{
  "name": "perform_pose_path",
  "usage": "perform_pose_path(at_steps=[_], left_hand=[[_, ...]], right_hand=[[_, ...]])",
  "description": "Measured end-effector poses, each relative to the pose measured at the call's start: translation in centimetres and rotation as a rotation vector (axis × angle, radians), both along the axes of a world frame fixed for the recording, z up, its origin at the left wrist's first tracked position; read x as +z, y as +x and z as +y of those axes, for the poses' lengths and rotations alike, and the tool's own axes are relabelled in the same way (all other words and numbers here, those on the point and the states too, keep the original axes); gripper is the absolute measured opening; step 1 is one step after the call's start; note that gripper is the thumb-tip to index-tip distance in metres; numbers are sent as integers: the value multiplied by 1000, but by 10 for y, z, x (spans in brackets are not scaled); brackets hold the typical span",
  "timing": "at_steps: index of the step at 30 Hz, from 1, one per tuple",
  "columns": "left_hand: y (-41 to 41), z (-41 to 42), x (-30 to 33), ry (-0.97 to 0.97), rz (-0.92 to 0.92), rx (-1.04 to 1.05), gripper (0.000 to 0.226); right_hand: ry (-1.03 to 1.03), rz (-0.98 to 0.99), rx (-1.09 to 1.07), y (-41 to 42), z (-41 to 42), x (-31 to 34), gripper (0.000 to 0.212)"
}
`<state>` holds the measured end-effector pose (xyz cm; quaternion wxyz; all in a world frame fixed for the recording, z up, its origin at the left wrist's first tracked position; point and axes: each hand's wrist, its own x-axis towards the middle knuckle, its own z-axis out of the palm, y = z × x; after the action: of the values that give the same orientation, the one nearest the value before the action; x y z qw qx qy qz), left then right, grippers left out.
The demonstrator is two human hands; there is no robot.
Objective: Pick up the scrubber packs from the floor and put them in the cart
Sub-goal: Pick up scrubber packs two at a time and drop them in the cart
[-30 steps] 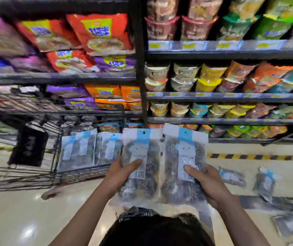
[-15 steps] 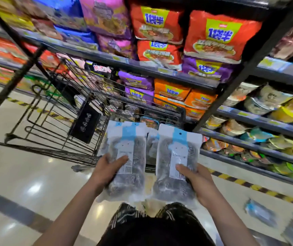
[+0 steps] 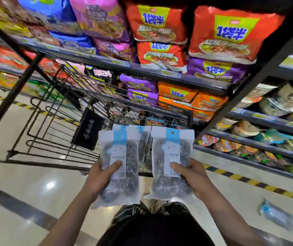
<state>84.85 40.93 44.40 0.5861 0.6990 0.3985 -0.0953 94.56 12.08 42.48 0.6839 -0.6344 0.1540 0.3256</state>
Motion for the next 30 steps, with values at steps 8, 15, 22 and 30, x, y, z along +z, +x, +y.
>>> perform_pose_path(at_steps=[8,15,22,30], left_hand=[[41,41,-18,40,31,-61,37],[86,94,-49,75,59,-188,44],[112,131,-93,-24,85,-276,76],[139,154,-153,-59,166,-193,65]], right_hand=[[-40,46,-58,25,9,-21,25],[-208,63,-133,41,42,-46,33],[-380,107,-245,42,85,-70,20],[-474,106,-232,72,123,-120,25]])
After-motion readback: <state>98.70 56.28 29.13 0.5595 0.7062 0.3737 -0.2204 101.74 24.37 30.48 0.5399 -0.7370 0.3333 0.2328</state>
